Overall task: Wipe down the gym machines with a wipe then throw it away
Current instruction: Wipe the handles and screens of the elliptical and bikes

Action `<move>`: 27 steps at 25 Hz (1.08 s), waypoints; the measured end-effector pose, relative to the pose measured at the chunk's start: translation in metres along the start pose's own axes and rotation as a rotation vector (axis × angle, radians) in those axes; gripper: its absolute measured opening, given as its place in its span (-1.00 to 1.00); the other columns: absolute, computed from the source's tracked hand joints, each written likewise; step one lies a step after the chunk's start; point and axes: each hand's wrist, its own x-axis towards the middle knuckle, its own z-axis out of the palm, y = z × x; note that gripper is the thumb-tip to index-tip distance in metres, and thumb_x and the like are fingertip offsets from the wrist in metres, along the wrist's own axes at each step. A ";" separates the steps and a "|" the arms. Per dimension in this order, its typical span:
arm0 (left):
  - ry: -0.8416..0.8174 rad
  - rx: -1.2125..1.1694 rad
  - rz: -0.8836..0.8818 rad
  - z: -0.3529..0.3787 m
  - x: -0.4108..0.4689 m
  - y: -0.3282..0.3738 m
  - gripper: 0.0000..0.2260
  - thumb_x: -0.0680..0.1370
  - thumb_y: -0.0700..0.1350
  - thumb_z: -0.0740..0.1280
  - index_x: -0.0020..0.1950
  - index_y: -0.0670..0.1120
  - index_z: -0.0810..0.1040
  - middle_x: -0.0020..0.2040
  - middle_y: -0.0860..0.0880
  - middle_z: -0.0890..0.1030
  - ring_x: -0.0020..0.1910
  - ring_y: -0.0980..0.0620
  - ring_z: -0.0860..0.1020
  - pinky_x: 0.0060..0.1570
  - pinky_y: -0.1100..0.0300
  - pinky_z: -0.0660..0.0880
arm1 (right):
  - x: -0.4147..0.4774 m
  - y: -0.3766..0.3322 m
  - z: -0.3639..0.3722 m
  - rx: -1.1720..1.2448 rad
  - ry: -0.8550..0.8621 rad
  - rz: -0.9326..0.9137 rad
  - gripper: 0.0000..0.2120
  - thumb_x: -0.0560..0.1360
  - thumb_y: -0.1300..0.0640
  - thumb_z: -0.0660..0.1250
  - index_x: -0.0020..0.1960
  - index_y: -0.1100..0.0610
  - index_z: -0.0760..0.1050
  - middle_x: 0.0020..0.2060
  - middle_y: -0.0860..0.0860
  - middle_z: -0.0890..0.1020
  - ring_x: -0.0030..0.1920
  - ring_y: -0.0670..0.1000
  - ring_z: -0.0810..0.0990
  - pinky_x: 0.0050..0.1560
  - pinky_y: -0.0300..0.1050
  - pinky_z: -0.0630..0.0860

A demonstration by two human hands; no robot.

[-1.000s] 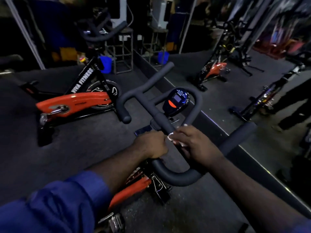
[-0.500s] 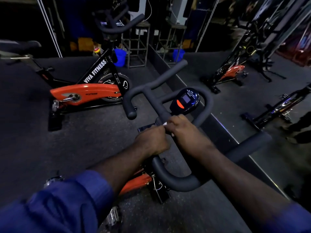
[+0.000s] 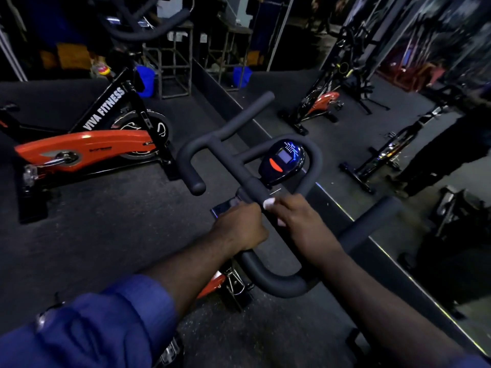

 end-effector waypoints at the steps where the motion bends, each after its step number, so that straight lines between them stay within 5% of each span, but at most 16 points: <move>1: -0.017 0.001 0.012 0.001 0.001 -0.001 -0.73 0.50 -0.11 0.33 -0.30 -0.04 0.27 -0.27 -0.03 0.38 -0.19 -0.14 0.50 -0.22 0.08 0.44 | -0.026 -0.006 -0.004 -0.024 0.001 0.025 -0.60 0.53 0.36 0.38 0.34 0.11 0.56 0.14 0.04 0.57 0.07 0.13 0.51 -0.02 0.12 0.57; 5: -0.012 0.002 0.043 -0.003 -0.003 -0.001 -0.73 0.50 -0.12 0.37 -0.27 -0.08 0.30 -0.05 -0.18 0.61 -0.09 -0.21 0.62 -0.21 0.08 0.47 | -0.072 -0.015 -0.020 -0.005 0.005 0.063 -0.61 0.51 0.36 0.43 0.29 0.08 0.59 0.13 -0.02 0.57 0.08 0.06 0.52 0.01 0.02 0.56; 8: 0.143 -0.038 0.079 -0.004 -0.010 -0.001 -0.90 0.51 -0.17 0.37 -0.01 -0.11 0.49 0.10 -0.23 0.62 0.09 -0.27 0.63 -0.06 0.00 0.53 | -0.028 -0.019 -0.006 -0.038 0.045 0.040 -0.70 0.59 0.25 0.25 0.26 0.08 0.60 0.14 0.03 0.57 0.09 0.11 0.52 0.01 -0.01 0.52; 12: 0.377 -0.167 0.181 0.006 -0.013 -0.004 -0.73 0.46 -0.21 0.27 0.16 -0.11 0.39 0.19 -0.16 0.46 0.16 -0.23 0.49 0.07 -0.11 0.48 | -0.017 -0.018 0.014 -0.183 -0.030 0.005 -0.70 0.58 0.26 0.12 0.13 0.18 0.61 0.14 0.10 0.56 0.09 0.20 0.53 0.00 0.14 0.54; 17: 0.536 -0.160 0.342 0.013 -0.005 -0.007 -0.50 0.37 -0.32 0.23 0.33 -0.18 0.46 0.34 -0.18 0.44 0.34 -0.22 0.42 0.34 -0.09 0.44 | -0.075 0.004 -0.020 -0.067 -0.085 -0.160 -0.75 0.60 0.17 0.26 0.15 0.22 0.64 0.14 0.15 0.61 0.13 0.19 0.59 0.09 0.06 0.60; 20: 0.514 -0.180 0.401 0.011 -0.009 -0.007 -0.48 0.36 -0.32 0.19 0.34 -0.21 0.46 0.32 -0.19 0.45 0.35 -0.22 0.43 0.39 -0.10 0.42 | -0.017 -0.009 -0.010 0.093 0.129 0.100 -0.56 0.46 0.26 0.21 0.28 0.21 0.64 0.22 0.12 0.63 0.20 0.14 0.58 0.24 -0.08 0.51; 23: 0.456 -0.136 0.458 0.008 -0.008 -0.008 -0.58 0.39 -0.24 0.13 0.23 -0.15 0.50 0.22 -0.12 0.49 0.29 -0.18 0.45 0.27 -0.12 0.47 | -0.014 -0.025 0.006 0.092 0.120 0.087 -0.51 0.45 0.39 0.24 0.34 0.23 0.62 0.30 0.10 0.64 0.30 0.13 0.58 0.37 -0.09 0.45; 27: 0.374 0.019 0.524 0.014 0.000 -0.009 -0.59 0.41 -0.27 0.28 0.25 -0.12 0.53 0.32 -0.08 0.55 0.48 -0.13 0.40 0.44 -0.07 0.33 | -0.086 -0.014 0.002 0.154 0.276 0.242 -0.41 0.29 0.42 0.24 0.24 0.13 0.70 0.24 -0.03 0.69 0.18 0.06 0.68 0.25 -0.21 0.52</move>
